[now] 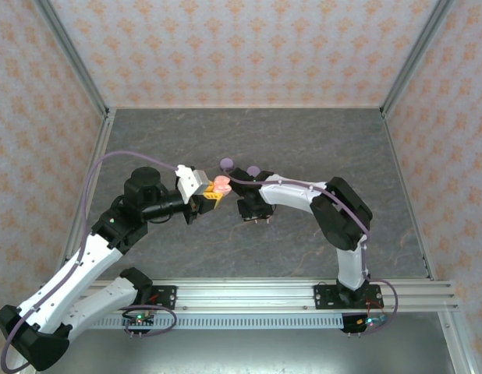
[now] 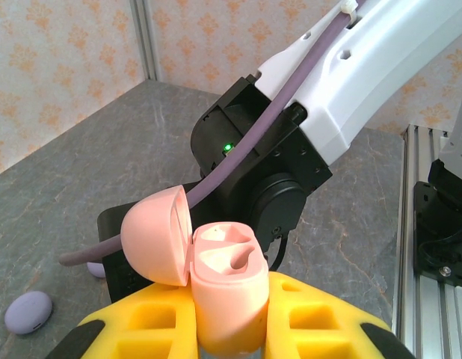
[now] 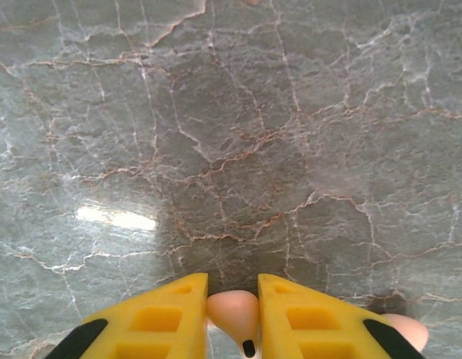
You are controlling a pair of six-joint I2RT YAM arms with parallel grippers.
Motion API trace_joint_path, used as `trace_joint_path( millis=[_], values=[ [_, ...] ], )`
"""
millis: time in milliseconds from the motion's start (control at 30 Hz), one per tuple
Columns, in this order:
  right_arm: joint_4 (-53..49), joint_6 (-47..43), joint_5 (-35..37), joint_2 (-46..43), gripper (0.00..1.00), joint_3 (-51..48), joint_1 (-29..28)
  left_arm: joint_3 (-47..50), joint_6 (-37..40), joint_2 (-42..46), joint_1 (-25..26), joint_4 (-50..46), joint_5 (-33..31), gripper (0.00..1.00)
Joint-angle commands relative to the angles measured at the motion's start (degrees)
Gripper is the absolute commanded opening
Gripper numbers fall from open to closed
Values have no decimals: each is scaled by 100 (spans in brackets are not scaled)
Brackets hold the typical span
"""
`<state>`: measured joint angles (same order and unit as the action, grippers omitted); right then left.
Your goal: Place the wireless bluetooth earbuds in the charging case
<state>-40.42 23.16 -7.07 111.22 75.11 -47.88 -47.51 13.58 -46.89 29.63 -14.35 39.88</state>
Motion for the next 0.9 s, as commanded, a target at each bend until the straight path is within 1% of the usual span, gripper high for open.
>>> trace_joint_path(
  millis=[0, 233, 467, 600, 733, 867],
  values=[
    [-44, 9, 199, -358, 20, -49, -28, 52, -12, 58, 34, 113, -118, 0],
    [306, -45, 339, -1335, 20, -181, -12, 181, -208, 57, 26, 446, -131, 0],
    [1338, -103, 443, -3057, 18, -591, -11, 453, -549, 25, 26, 1153, -134, 0],
    [1710, -359, 369, -3767, 18, -528, -6, 541, -679, -84, 29, 1529, -182, 0],
    [1876, -654, -65, -4059, 18, -177, -5, 583, -858, -307, 27, 2058, -177, 0],
    [2039, -733, -644, -4117, 18, 234, -10, 553, -1002, -576, 30, 2548, -159, 0]
  ],
)
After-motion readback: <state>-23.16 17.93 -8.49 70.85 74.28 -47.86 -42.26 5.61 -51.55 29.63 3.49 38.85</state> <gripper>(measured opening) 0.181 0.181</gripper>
